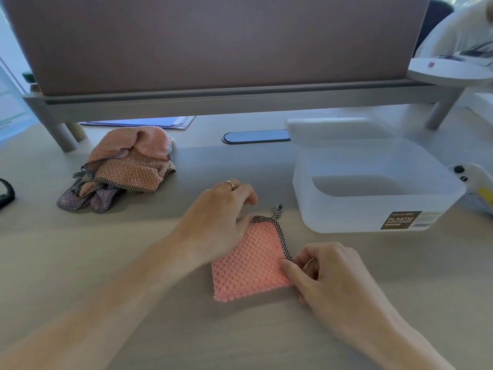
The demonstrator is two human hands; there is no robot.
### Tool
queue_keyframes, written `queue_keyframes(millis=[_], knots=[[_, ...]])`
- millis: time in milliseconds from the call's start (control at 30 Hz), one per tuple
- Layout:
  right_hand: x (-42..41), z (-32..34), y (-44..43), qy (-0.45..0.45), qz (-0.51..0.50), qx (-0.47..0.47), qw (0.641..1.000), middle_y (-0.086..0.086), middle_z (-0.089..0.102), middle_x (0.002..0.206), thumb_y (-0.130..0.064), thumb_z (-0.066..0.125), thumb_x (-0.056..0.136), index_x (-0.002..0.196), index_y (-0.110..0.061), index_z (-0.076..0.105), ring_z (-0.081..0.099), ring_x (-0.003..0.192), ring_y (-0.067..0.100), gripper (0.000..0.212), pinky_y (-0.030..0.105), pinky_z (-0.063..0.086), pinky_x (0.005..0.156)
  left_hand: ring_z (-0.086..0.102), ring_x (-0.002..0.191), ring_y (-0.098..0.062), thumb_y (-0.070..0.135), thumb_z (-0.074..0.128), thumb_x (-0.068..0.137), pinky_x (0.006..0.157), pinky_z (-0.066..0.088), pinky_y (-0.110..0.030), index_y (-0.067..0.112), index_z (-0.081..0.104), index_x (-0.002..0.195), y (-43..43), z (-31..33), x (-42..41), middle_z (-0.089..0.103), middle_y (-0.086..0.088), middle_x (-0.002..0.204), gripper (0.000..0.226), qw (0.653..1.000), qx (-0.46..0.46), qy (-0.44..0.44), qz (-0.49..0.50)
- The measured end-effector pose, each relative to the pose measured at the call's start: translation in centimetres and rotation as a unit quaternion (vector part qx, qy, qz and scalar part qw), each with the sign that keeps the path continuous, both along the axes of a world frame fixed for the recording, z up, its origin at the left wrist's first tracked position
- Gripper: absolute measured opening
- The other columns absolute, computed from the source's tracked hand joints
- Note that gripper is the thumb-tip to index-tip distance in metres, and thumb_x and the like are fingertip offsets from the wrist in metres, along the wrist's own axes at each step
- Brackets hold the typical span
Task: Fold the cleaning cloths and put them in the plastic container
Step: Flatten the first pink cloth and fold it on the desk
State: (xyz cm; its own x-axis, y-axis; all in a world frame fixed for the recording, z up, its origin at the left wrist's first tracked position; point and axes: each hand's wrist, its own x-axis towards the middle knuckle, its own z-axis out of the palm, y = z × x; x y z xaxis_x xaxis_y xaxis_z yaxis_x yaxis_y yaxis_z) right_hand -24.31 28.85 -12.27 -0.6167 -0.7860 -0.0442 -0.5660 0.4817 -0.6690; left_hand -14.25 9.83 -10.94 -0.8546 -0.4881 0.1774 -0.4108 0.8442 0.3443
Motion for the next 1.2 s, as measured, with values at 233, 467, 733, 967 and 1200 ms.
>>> queue_keyframes(millis=[233, 467, 733, 967, 1200], knots=[[-0.7, 0.2, -0.9, 0.066, 0.023, 0.045, 0.997, -0.001, 0.054, 0.061, -0.047, 0.054, 0.097, 0.057, -0.014, 0.048, 0.054, 0.063, 0.022, 0.053, 0.038, 0.047, 0.061, 0.039, 0.142, 0.000, 0.046, 0.049, 0.102, 0.121, 0.025, -0.028, 0.032, 0.054, 0.142, 3.3, -1.6, 3.3, 0.051, 0.020, 0.149, 0.043, 0.987, -0.043, 0.001, -0.155], [-1.0, 0.5, -1.6, 0.111, 0.036, 0.112, 0.987, -0.001, 0.059, 0.067, -0.050, 0.048, 0.100, 0.061, -0.015, 0.050, 0.060, 0.067, 0.026, 0.053, 0.040, 0.053, 0.065, -0.019, 0.153, 0.002, 0.074, 0.022, 0.098, 0.128, -0.005, -0.034, 0.034, -0.003, 0.163, 3.0, -2.8, 4.0, -0.010, 0.019, 0.170, 0.081, 0.977, -0.078, -0.110, -0.162], [1.6, 2.1, -4.1, 0.309, 0.134, -0.009, 0.941, -0.009, 0.061, 0.118, -0.057, 0.032, 0.098, 0.121, -0.027, 0.055, 0.060, 0.111, 0.016, 0.044, 0.029, 0.049, 0.084, -0.024, 0.153, -0.002, 0.072, 0.027, 0.096, 0.128, -0.004, -0.036, 0.022, -0.007, 0.163, 1.7, -2.9, 4.7, -0.012, 0.010, 0.171, 0.090, 0.987, -0.081, -0.069, -0.117], [0.9, -1.6, -6.2, 0.247, 0.282, 0.037, 0.926, -0.018, -0.006, 0.169, -0.076, -0.008, 0.088, 0.163, -0.024, 0.000, -0.011, 0.154, -0.002, 0.092, 0.027, -0.004, 0.124, -0.026, 0.152, -0.003, 0.087, 0.035, 0.084, 0.128, -0.003, -0.035, 0.021, -0.014, 0.162, 2.1, -3.6, 6.6, -0.018, 0.007, 0.171, 0.114, 0.990, -0.057, -0.097, -0.080], [0.3, -1.5, -7.7, 0.258, 0.237, 0.095, 0.932, -0.017, -0.021, 0.167, -0.081, -0.030, 0.069, 0.158, -0.032, -0.021, -0.025, 0.151, 0.000, 0.102, 0.028, -0.011, 0.125, -0.023, 0.154, -0.005, 0.089, 0.036, 0.081, 0.128, -0.007, -0.039, 0.016, -0.013, 0.162, -0.9, -3.1, 6.3, -0.016, 0.003, 0.171, 0.120, 0.987, -0.065, -0.119, -0.091]])
